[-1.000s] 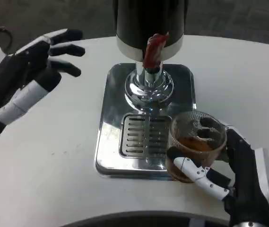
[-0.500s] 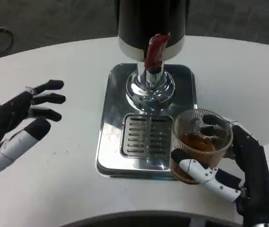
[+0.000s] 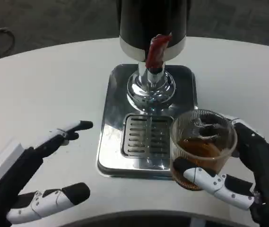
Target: Grasp the cup under the faucet to collect the drink, then remove the cup.
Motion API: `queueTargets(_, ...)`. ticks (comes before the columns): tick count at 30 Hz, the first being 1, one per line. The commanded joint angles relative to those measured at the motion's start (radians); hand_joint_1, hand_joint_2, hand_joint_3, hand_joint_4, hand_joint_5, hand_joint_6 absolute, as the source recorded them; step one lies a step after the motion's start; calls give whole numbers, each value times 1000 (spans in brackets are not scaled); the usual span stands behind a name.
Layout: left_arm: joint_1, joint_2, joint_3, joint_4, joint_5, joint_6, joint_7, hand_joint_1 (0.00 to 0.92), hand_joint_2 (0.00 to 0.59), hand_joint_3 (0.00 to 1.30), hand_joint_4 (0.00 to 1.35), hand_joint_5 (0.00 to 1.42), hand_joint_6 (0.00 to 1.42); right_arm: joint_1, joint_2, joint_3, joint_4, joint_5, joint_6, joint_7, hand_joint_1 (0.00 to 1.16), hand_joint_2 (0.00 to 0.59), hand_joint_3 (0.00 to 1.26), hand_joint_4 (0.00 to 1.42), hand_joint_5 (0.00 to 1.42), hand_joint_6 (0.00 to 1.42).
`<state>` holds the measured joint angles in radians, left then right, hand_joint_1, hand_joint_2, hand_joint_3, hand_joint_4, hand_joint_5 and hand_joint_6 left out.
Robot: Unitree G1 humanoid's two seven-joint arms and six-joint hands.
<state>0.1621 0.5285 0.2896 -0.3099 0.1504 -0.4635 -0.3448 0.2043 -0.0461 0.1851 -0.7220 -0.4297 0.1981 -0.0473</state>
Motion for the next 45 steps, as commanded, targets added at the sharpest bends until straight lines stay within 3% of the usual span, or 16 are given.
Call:
queueTargets(1,45,-3,-34,-47,55,-32,9,0,56,150,64,129,164,39,-21,2,-80,24,-42,39,910,190,785,845,872,465)
queueTargets(4,69,-6,-49,-72,84,-38,13,0,61,131,43,107,153,62,-36,-2,-104,35,-43,64,910,190,785,845,873,466)
queueTargets(7,95,-3,-63,-114,139,-37,12,0,63,78,1,70,133,89,-75,1,-126,36,-79,92,911,190,790,853,878,467)
queueTargets(12,141,-17,-83,-203,257,9,17,0,64,4,0,1,84,110,-90,-21,-147,59,-97,109,911,190,793,856,879,468)
queueTargets(22,207,-67,-114,-352,447,108,19,0,63,0,0,0,46,183,-133,-44,-205,96,-138,146,912,190,805,856,890,477)
queueTargets(32,238,-91,-109,-394,482,143,24,0,64,0,0,0,33,245,-148,-67,-230,115,-166,164,912,190,809,856,891,485)
queueTargets(45,194,-73,-108,-391,492,177,8,0,64,0,0,0,28,239,-150,-77,-224,123,-172,170,912,190,810,863,891,490)
